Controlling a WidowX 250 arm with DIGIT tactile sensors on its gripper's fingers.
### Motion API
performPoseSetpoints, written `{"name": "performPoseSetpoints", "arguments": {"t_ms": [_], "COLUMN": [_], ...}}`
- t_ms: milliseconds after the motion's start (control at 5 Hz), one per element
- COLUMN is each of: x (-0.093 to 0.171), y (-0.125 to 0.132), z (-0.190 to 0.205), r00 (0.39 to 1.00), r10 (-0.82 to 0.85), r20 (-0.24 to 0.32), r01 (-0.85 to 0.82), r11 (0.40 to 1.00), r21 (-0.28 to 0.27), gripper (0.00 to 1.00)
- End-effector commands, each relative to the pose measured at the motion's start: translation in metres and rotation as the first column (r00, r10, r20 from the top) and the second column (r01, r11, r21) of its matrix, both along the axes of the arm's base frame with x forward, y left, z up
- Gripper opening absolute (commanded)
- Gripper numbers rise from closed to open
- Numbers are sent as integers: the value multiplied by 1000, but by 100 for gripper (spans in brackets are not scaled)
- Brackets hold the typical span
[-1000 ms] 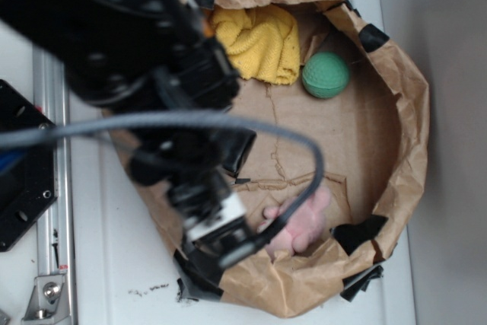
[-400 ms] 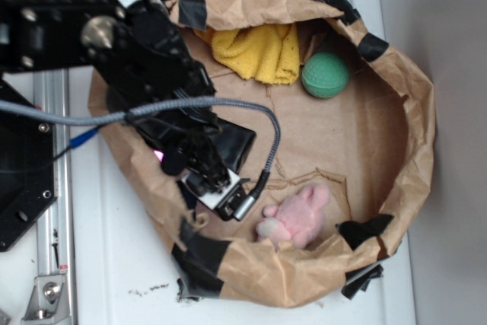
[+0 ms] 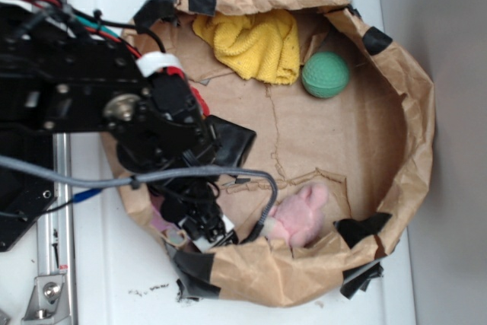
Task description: Grab the pink bunny.
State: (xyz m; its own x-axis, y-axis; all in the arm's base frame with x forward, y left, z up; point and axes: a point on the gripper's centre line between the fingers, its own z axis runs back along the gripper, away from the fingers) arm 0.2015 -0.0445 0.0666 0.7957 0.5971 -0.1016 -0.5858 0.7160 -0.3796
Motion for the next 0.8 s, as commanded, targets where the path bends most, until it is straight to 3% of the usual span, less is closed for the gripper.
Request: {"name": "performPoseSetpoints", "arguments": {"t_ms": [0,200,400,600], "x": [2,2,51,86], "y": [1,1,16,19], "z": [9,9,21,14], "r00": [999,999,984,977], "r10": [-21,-21,84,139], "r20": [44,44,157,163], "r01": [21,21,-75,-125], "r11": [1000,1000,995,988], "r21": [3,3,-62,-92], "gripper": [100,100,100,100]}}
